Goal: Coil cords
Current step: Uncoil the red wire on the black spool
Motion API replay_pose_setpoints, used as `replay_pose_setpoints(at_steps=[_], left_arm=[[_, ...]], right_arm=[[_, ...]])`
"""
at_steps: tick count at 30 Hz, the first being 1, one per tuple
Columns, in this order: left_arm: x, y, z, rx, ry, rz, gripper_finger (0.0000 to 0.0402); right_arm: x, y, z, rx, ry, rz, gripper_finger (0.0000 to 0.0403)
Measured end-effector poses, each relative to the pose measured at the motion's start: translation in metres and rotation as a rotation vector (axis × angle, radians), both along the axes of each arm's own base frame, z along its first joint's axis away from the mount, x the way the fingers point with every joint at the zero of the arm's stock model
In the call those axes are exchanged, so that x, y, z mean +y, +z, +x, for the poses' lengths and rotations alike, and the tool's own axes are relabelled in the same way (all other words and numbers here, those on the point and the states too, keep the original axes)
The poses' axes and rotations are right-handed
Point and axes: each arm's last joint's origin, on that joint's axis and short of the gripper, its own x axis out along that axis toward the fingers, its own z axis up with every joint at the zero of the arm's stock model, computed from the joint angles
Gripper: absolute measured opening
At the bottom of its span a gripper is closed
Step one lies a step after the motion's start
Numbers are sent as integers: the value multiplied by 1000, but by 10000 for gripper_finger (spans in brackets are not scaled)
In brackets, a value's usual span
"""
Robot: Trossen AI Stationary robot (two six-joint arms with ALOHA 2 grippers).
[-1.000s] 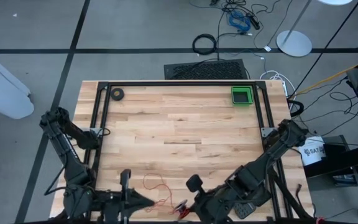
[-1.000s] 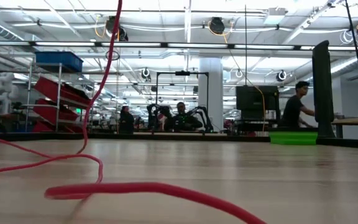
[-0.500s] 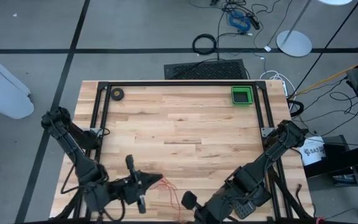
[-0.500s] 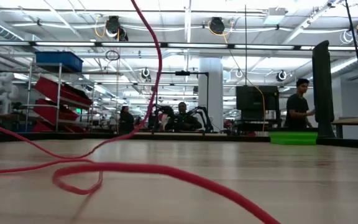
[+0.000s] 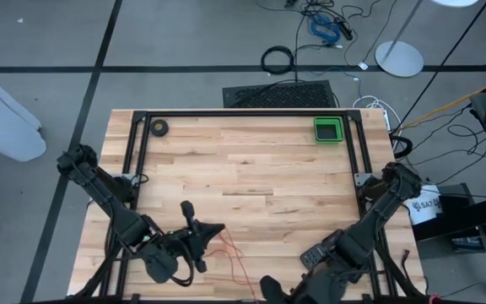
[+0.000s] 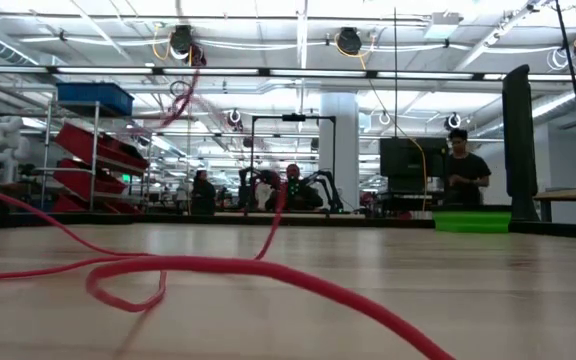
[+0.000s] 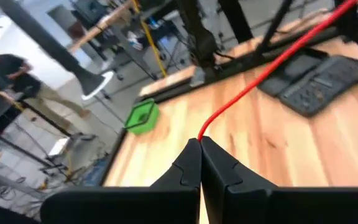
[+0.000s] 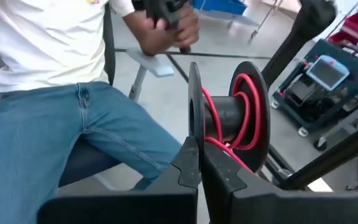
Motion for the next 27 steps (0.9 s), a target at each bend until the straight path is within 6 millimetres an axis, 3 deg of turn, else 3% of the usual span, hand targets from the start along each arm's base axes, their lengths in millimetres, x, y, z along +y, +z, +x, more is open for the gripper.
replay_pose_setpoints(at_steps=[8, 14, 20, 27], left_arm=[[-4, -10, -5, 168, -194, -27, 1], [-15, -13, -18, 236, -306, -34, 1], [-28, 6, -46, 188, -404, -67, 1], [-48, 27, -86, 135, -531, -155, 1]], right_arm=[[8, 14, -29, -61, -168, -47, 0], [12, 14, -53, -56, -323, -148, 0], [12, 13, -70, -18, -372, -192, 0], [10, 9, -73, -30, -498, -248, 0]])
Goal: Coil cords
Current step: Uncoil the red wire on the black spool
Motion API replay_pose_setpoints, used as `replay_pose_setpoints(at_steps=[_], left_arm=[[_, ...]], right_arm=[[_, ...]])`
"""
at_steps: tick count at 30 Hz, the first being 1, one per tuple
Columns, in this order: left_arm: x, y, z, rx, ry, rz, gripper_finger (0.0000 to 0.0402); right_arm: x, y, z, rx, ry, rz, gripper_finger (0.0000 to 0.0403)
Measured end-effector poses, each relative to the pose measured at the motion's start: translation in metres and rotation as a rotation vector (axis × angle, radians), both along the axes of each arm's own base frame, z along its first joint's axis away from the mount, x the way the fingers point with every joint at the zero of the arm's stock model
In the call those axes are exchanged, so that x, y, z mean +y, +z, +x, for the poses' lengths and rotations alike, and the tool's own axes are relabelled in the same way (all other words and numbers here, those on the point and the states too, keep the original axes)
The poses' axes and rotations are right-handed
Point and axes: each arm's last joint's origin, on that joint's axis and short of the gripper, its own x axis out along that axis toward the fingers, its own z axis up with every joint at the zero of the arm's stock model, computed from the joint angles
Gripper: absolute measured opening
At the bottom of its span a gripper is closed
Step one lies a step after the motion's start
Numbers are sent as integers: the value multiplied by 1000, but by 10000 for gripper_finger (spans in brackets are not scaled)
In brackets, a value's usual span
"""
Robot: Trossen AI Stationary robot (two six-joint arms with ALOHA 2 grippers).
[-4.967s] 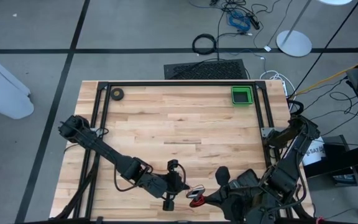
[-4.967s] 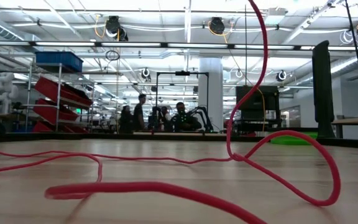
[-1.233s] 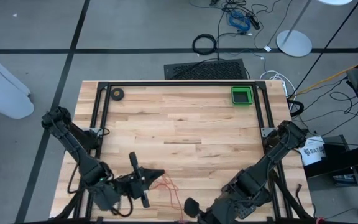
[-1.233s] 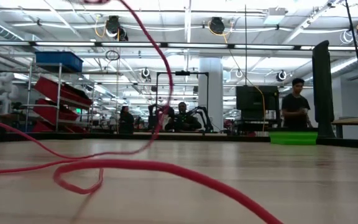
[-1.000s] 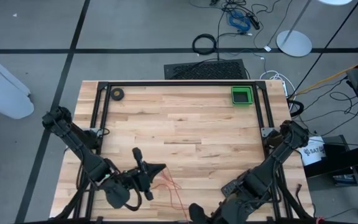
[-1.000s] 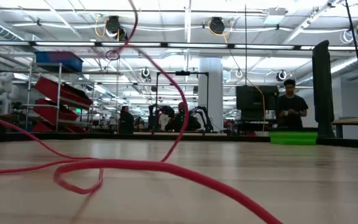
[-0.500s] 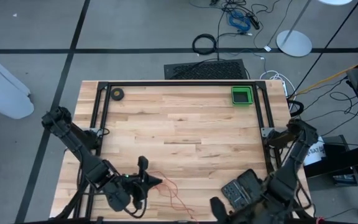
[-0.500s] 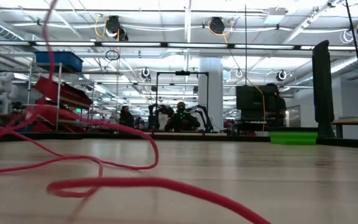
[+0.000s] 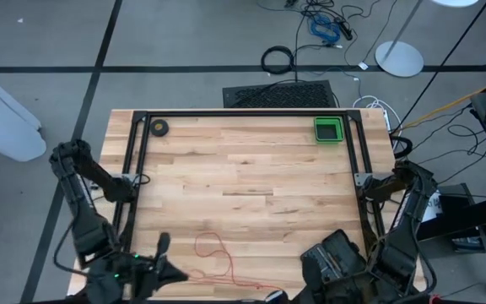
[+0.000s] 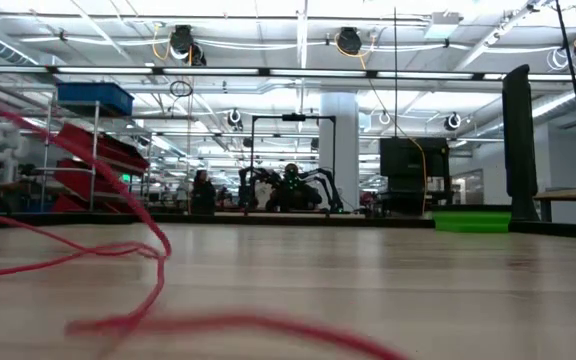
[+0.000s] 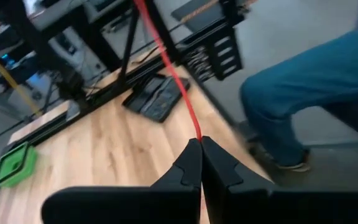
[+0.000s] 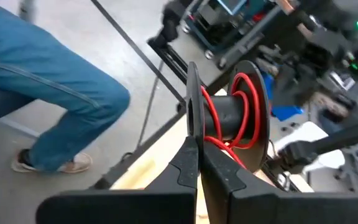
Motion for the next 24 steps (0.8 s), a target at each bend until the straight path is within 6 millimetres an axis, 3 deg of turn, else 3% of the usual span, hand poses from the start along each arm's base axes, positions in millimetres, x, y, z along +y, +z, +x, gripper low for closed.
replay_pose_setpoints(at_steps=[5, 12, 17, 24], left_arm=[[-10, 1, -18, -18, -33, 16, 1], [-10, 1, -21, -45, -1, 29, 1], [-13, 2, -24, -48, -19, 13, 1], [-30, 13, -47, -133, -150, 6, 2]], right_arm=[[2, 7, 3, -68, -2, 31, 0], [8, 19, 2, -161, 31, 79, 0], [5, 14, 2, -135, -40, 49, 0], [-7, -2, -1, -51, -215, -36, 0]])
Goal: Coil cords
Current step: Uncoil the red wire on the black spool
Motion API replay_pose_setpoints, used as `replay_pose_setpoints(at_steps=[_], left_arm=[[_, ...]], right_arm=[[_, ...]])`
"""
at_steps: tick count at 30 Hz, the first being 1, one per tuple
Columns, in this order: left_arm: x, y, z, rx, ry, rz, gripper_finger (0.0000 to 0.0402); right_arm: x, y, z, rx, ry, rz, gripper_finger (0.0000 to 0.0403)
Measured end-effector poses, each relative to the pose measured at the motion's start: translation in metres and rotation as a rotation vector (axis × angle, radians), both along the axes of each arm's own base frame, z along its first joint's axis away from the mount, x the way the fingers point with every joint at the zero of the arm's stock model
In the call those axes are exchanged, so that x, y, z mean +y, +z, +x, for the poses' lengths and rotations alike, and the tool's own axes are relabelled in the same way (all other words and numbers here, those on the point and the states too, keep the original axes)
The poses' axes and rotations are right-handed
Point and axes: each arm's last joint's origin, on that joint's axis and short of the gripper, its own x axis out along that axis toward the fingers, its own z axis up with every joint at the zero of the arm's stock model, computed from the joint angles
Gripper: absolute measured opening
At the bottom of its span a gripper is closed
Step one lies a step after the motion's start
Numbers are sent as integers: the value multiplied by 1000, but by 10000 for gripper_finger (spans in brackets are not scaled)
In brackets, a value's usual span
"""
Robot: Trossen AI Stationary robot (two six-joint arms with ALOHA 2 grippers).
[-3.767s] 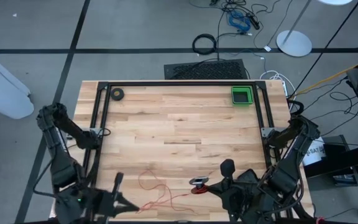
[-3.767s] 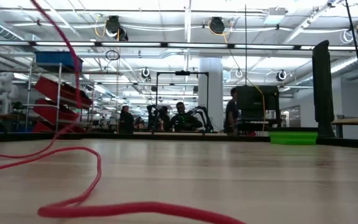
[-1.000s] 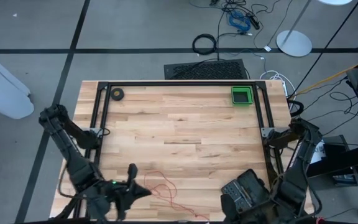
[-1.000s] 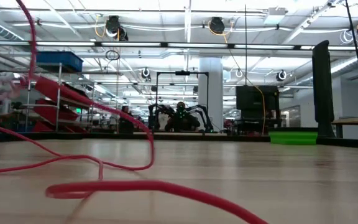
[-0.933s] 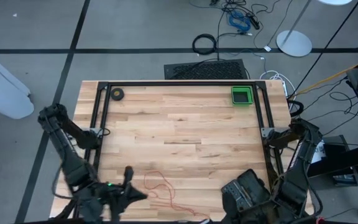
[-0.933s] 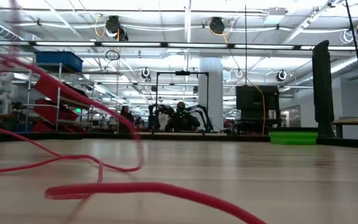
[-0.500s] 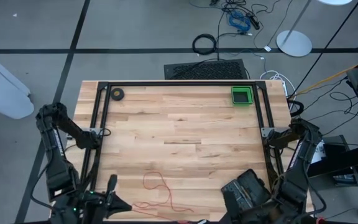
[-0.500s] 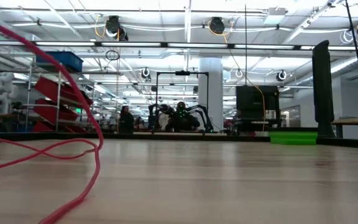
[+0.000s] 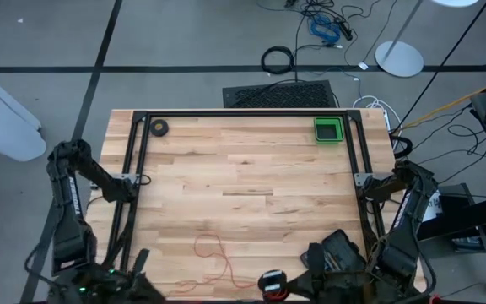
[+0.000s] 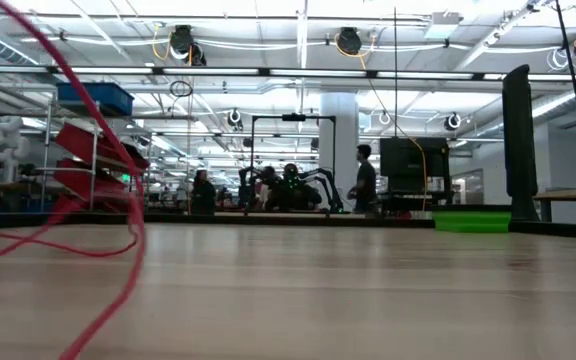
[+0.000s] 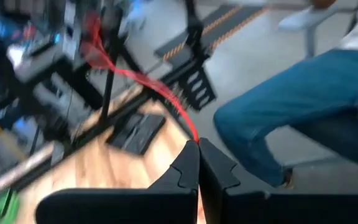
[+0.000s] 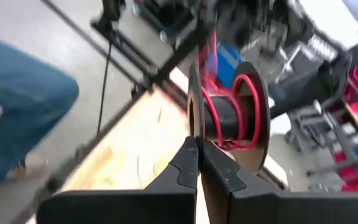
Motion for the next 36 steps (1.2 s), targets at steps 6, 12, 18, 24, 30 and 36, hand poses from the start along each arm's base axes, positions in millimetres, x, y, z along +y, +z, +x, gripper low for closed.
replay_pose_setpoints(at_steps=[6, 12, 18, 24, 30, 36], left_arm=[[-13, 15, -18, -140, -116, 21, 2], [-16, 24, -22, -230, -143, 37, 2], [-15, 31, -15, -286, -123, 41, 2], [-10, 37, 3, -333, -58, 11, 2], [-4, 34, 23, -337, 99, 35, 2], [2, 37, 34, -349, 180, -4, 2]], right_arm=[[-14, -9, 7, 74, -91, 17, 0], [-26, -14, 20, 150, -110, 84, 0], [-28, -29, 41, 272, -38, 120, 0], [-29, -41, 64, 341, 70, 168, 0], [-27, -42, 83, 349, 240, 260, 0], [-24, -54, 96, 365, 297, 260, 0]])
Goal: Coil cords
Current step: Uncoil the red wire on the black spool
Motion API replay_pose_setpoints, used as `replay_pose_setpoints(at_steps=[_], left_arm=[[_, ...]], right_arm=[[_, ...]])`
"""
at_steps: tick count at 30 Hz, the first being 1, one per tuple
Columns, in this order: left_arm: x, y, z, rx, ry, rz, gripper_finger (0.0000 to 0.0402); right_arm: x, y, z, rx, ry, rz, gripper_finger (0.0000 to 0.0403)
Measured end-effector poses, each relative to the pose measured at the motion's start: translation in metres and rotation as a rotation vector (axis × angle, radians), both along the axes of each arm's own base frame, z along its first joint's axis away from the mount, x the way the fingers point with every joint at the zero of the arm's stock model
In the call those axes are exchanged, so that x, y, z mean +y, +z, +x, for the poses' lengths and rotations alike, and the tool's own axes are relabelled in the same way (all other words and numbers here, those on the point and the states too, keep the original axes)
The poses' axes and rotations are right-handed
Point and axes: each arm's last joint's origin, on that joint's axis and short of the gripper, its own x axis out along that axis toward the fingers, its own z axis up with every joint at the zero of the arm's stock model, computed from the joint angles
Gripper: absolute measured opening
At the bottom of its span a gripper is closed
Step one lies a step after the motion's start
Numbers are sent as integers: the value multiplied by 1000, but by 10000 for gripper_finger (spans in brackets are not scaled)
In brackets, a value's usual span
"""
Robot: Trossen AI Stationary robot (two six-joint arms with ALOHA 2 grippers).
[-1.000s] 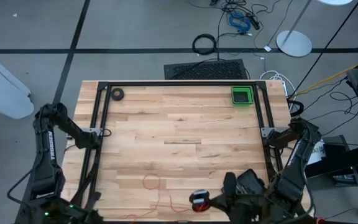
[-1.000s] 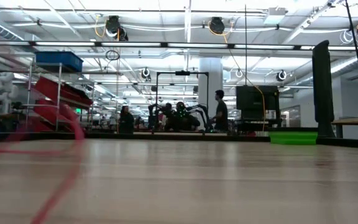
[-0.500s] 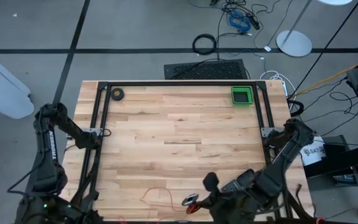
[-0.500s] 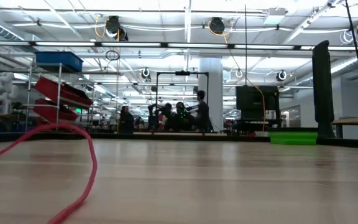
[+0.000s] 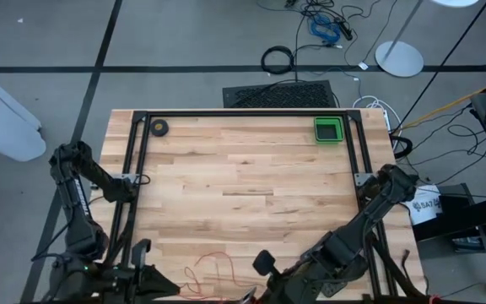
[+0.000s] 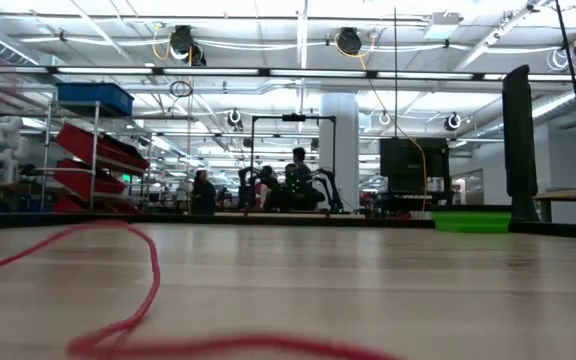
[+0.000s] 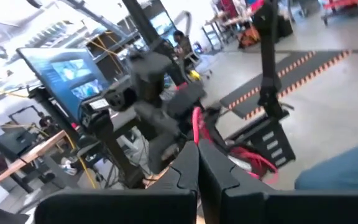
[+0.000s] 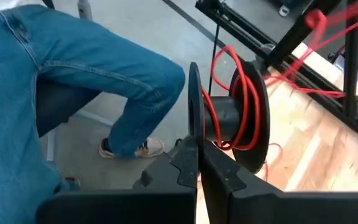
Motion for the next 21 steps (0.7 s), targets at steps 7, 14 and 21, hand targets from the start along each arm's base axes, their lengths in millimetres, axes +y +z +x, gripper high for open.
replay_pose_setpoints(at_steps=[7, 14, 21], left_arm=[[1, 9, 0, -58, 7, -15, 2], [8, 8, 7, -45, 136, 9, 2], [22, 0, 20, 10, 386, 47, 2]], right_arm=[[-5, -16, 17, 53, 10, 9, 0], [-5, -17, 22, 69, 53, 80, 0], [5, -9, 21, 58, 206, 204, 0]])
